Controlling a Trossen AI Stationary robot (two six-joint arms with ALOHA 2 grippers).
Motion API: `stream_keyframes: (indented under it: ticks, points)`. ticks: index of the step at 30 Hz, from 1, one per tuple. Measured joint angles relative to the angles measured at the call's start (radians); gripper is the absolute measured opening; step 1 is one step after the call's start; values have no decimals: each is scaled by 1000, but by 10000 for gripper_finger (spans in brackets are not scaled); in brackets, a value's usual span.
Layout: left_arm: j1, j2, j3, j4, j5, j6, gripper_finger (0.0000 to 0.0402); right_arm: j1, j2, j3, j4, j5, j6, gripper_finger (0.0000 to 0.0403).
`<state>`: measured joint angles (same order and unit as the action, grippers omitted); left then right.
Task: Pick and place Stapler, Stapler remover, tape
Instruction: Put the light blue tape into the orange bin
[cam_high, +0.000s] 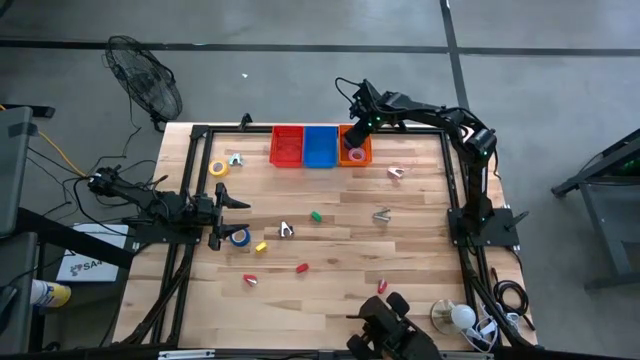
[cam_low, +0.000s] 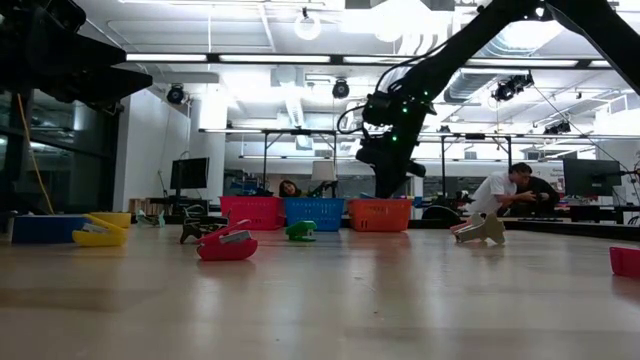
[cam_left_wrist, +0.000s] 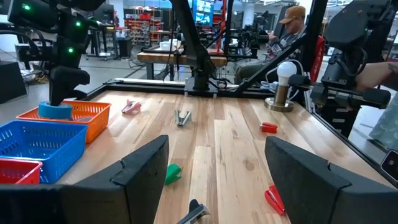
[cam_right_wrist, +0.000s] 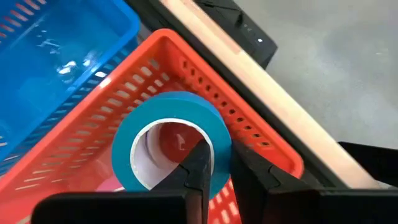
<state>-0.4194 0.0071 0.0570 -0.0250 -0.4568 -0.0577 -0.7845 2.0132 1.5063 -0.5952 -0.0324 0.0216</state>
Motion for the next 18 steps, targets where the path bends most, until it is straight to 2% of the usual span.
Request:
stream_keyframes:
  ticks: [13,18]
  points:
    - [0,0,0,0,0,0,262,0,0,0,18,-8,-4,43]
    - [0,0,0,0,0,0,262,0,0,0,9,-8,-4,66]
